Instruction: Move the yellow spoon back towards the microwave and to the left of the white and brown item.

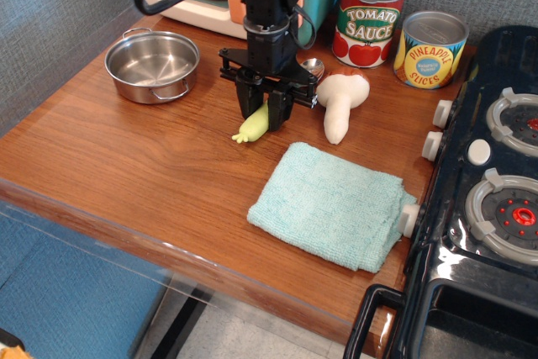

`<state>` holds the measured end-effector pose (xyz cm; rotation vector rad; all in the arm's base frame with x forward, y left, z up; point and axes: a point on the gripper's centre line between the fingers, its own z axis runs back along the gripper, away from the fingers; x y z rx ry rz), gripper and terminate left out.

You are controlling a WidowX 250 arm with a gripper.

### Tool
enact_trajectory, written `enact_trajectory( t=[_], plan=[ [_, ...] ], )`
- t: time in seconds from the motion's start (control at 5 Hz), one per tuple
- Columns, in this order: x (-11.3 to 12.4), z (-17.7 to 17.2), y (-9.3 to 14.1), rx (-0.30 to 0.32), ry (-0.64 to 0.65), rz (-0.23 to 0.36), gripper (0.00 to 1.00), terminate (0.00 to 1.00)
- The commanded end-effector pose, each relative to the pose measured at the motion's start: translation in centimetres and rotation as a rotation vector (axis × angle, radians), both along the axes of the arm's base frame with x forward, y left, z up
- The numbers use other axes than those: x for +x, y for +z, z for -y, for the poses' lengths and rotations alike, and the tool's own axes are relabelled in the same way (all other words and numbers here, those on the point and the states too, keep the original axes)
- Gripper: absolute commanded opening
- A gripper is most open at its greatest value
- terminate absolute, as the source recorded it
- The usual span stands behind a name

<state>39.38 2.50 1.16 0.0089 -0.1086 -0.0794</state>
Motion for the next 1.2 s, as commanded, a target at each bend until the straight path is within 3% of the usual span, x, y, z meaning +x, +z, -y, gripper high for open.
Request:
enact_trajectory(
  t=[0.0,0.2,0.8,1.0],
  plan=[
    [1.8,0.2,0.3,0.013,0.012,0.041,0.00,0.00],
    [1.7,0.0,0.7,0.003,0.010,0.060,1.00,0.00],
    [1.0,1.1,5.7,-0.049,0.003,0.133,1.00,0.00],
    [0.6,1.4,7.3,-0.085,-0.005,0.083,1.00,0.00]
  ],
)
